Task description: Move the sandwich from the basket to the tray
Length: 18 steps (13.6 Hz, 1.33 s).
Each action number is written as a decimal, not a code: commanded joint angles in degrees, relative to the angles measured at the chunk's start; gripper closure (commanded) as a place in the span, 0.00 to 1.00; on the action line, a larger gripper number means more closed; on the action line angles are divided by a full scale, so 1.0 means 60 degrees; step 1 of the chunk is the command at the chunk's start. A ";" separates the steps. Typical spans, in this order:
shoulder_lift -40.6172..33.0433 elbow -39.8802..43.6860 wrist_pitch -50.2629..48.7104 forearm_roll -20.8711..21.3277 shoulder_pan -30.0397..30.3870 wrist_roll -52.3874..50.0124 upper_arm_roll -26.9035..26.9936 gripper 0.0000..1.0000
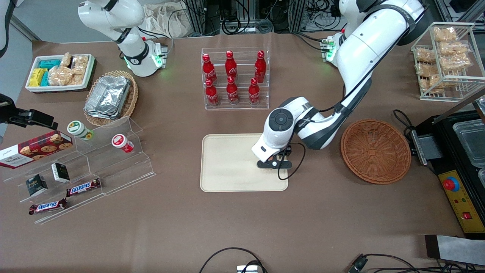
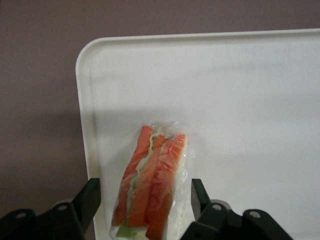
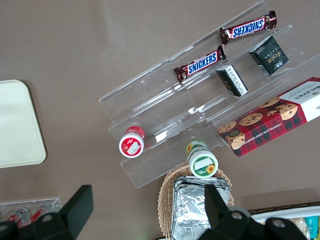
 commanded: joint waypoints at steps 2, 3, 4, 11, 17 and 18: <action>-0.0052 0.1033 -0.1103 -0.0064 -0.0043 -0.0206 -0.0036 0.19; -0.0154 0.1354 -0.1366 -0.0413 0.0030 -0.0220 -0.0036 0.19; -0.0271 0.1705 -0.1557 -0.0793 0.0045 -0.0221 -0.0022 0.19; -0.1531 0.2412 -0.2466 -0.1192 0.1244 -0.0923 -0.0022 0.19; -0.1781 0.2456 -0.2819 -0.1163 0.1671 -0.0909 -0.0007 0.18; -0.1839 0.2456 -0.2921 -0.1163 0.1686 -0.0909 0.0008 0.18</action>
